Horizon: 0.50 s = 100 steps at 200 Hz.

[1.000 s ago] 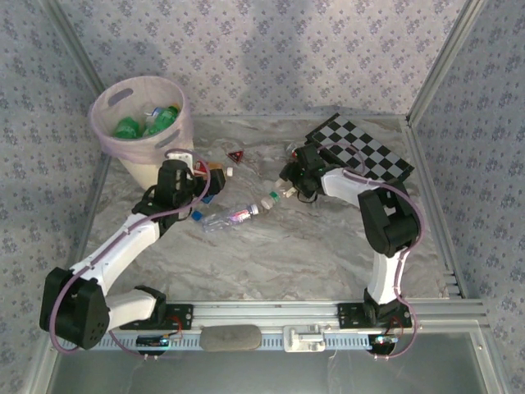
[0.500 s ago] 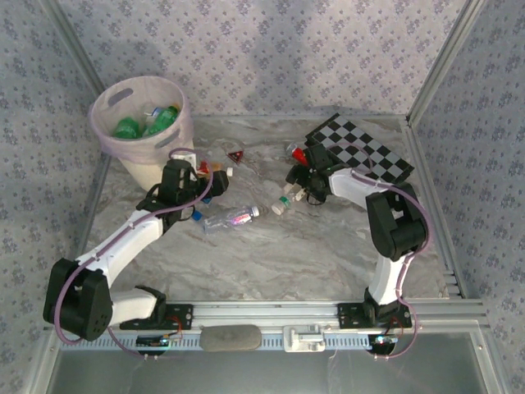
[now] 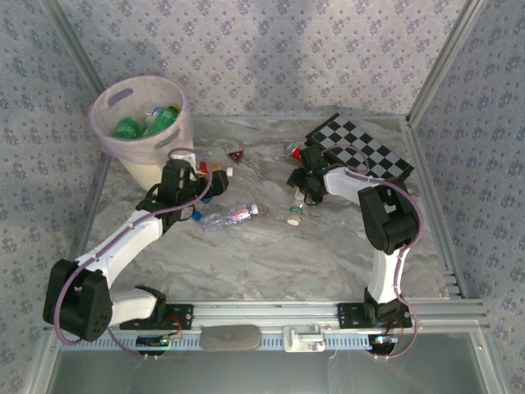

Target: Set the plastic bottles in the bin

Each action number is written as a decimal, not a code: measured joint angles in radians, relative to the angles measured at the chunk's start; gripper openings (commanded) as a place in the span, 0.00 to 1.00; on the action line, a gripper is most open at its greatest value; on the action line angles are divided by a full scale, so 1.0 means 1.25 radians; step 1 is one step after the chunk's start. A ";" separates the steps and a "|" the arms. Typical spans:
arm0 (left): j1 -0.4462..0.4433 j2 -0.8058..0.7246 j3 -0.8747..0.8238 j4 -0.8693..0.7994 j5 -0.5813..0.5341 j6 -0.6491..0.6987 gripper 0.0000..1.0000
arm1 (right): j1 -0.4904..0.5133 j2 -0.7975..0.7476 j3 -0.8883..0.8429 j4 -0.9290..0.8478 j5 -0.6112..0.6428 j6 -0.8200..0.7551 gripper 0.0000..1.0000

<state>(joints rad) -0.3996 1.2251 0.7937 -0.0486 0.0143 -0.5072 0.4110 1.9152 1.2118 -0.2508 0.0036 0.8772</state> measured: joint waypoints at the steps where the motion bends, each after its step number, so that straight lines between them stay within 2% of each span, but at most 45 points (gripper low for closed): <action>1: 0.000 0.000 0.000 0.000 0.000 0.000 1.00 | 0.000 0.000 0.000 0.000 0.000 0.001 0.64; 42: -0.002 0.000 0.000 0.000 0.030 -0.003 1.00 | 0.000 -0.019 -0.026 0.036 -0.007 0.004 0.54; 70: -0.015 0.010 0.000 0.018 0.102 -0.009 1.00 | 0.000 -0.055 -0.046 0.060 -0.050 -0.002 0.54; 100: -0.065 0.048 0.005 0.048 0.182 -0.014 1.00 | 0.003 -0.114 -0.046 0.108 -0.122 -0.016 0.53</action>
<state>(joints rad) -0.4808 1.2854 0.7994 0.0109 0.2417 -0.5247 0.4152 1.7721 1.1538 -0.1162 -0.1490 0.8570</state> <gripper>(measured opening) 0.997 0.633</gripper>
